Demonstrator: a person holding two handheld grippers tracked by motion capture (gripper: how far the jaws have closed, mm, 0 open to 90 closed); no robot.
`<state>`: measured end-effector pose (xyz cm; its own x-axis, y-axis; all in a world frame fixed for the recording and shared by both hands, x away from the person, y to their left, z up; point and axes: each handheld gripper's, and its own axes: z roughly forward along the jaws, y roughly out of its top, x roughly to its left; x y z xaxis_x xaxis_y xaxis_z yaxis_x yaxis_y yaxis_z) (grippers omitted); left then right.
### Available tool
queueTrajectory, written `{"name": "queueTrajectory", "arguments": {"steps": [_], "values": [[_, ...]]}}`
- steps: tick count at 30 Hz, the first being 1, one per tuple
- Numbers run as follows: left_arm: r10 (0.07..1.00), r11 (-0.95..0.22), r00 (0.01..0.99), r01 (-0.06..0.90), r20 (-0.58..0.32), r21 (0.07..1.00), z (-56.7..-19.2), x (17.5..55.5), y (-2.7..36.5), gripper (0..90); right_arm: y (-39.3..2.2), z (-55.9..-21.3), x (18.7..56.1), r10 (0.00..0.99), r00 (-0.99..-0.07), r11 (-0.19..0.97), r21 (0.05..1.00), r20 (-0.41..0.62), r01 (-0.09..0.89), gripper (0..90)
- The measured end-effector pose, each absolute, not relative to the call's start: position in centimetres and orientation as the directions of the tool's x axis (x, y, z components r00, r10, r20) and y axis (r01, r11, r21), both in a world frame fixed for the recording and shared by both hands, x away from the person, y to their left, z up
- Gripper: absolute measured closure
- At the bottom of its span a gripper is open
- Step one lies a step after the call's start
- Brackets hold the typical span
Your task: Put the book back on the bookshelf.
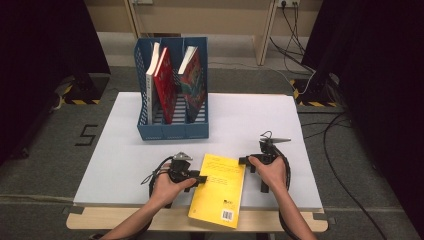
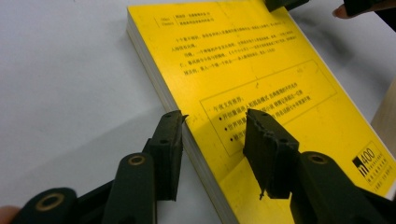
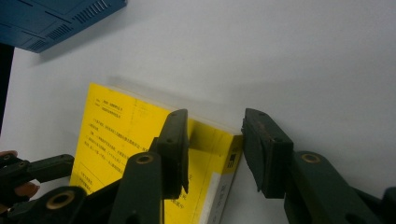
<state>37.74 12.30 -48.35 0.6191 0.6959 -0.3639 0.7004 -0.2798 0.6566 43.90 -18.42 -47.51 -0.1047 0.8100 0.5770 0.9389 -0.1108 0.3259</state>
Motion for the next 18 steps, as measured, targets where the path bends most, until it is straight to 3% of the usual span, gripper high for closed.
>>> {"name": "queueTrajectory", "arguments": {"steps": [18], "values": [[0.706, -0.255, 0.604, 0.703, -0.369, 0.664, -48.60, 37.32, 12.27, 56.7, -18.33, -47.42, 43.18, 0.793, -0.052, -0.148, 0.275, 0.607, 0.950, 60.3]]}}
